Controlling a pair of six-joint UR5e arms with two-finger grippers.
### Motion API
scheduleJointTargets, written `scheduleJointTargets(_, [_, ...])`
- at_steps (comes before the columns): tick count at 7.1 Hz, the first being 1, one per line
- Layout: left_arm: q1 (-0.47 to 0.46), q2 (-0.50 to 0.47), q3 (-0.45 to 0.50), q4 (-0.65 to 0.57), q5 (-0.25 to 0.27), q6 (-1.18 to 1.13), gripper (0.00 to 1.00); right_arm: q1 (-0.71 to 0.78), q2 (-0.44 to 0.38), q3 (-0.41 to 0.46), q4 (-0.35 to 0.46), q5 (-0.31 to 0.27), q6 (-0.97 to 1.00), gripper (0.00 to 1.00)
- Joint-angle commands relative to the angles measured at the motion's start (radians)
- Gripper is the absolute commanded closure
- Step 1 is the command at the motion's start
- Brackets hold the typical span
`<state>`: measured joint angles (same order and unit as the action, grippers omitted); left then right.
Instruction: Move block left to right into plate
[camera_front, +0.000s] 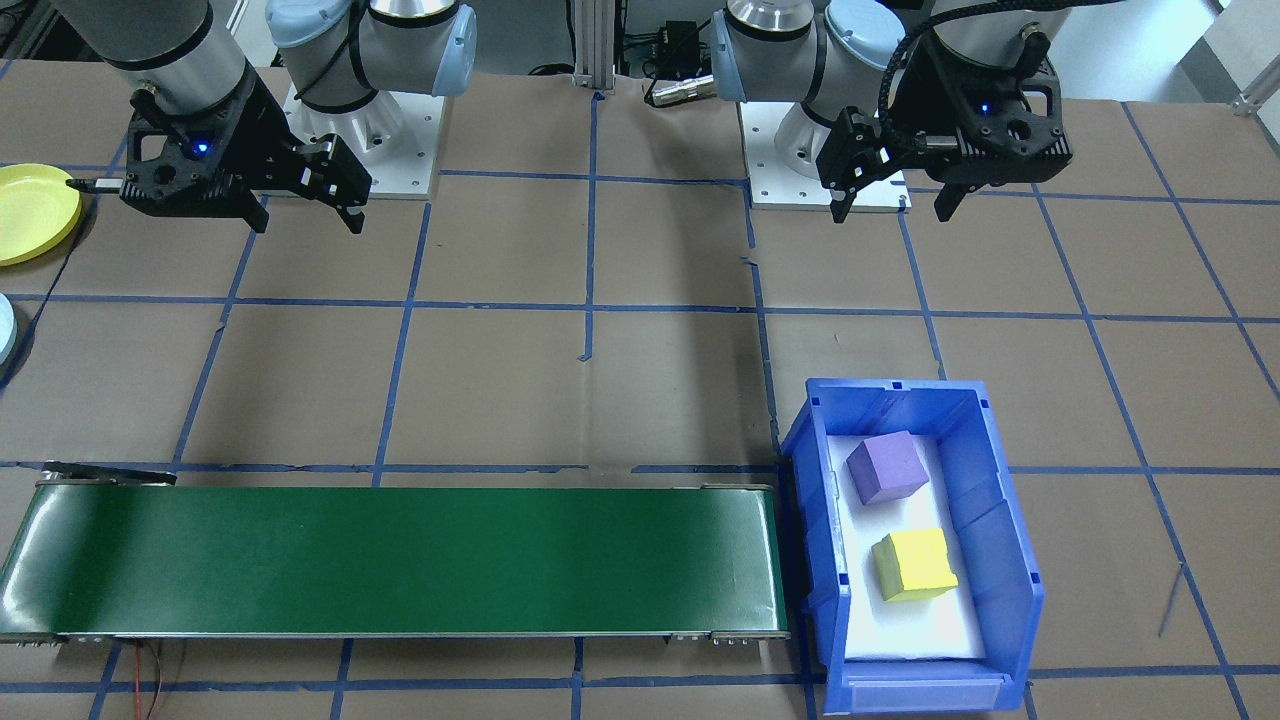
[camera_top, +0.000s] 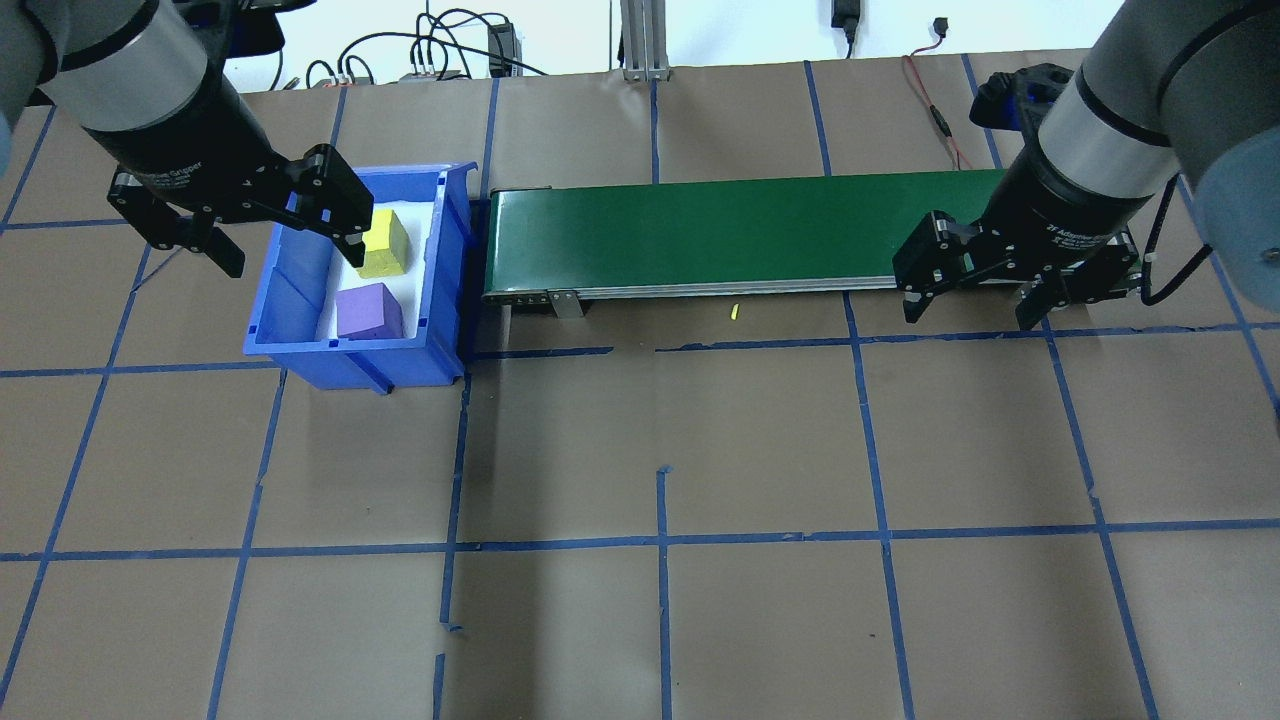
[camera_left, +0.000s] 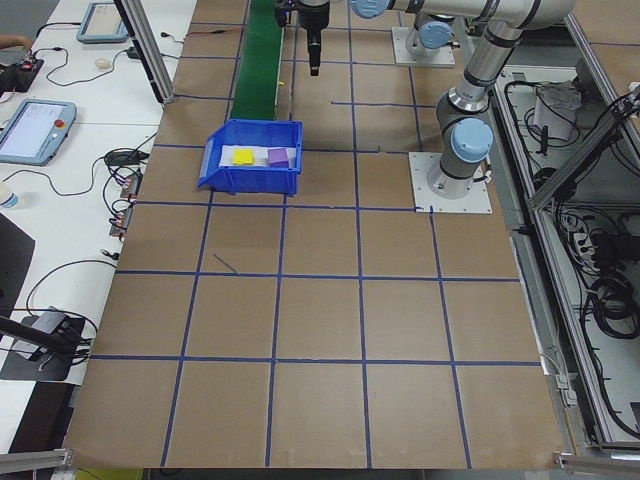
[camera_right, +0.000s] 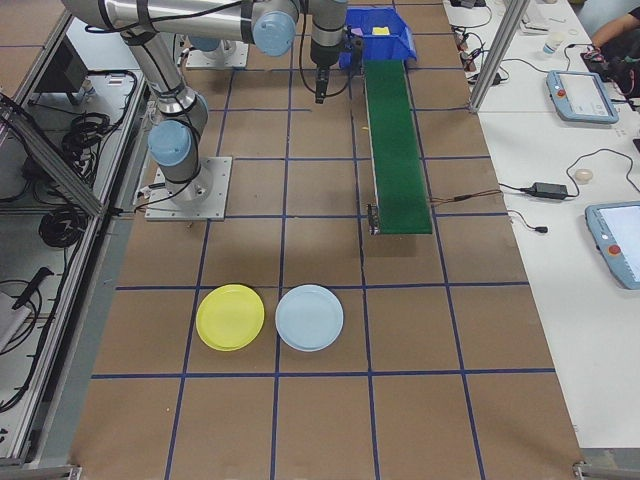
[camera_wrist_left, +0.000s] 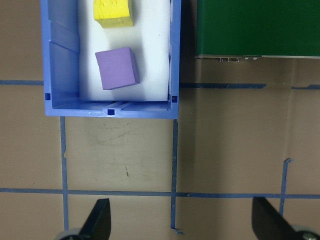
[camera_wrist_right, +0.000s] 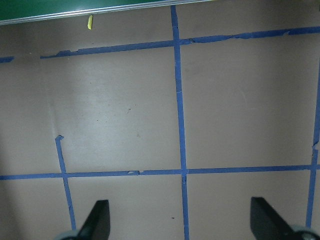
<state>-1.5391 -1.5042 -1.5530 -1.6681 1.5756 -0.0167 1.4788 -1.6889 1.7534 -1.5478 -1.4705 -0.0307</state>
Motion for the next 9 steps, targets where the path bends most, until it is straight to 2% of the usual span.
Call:
scheduleJointTargets(1, [0.001,-0.001,-0.005,0.005,-0.011,-0.006,0.0,0.0,0.0,0.0,0.0,0.001,0.0,0.0])
scheduleJointTargets(5, [0.023,-0.016,0.017,0.016,0.0,0.006,0.0,0.0,0.0,0.002,0.0,0.001,0.0,0.0])
scheduleJointTargets(6, [0.042,-0.101,0.052,0.099,-0.003,0.006,0.0,0.0,0.0,0.002,0.0,0.001,0.0,0.0])
scheduleJointTargets(7, [0.057,-0.196,0.097,0.129,-0.012,0.014,0.0,0.0,0.0,0.0,0.0,-0.001,0.0,0.0])
scheduleJointTargets(9, [0.106,-0.336,0.065,0.194,-0.002,0.079,0.0,0.0,0.0,0.0,0.0,0.001,0.0,0.0])
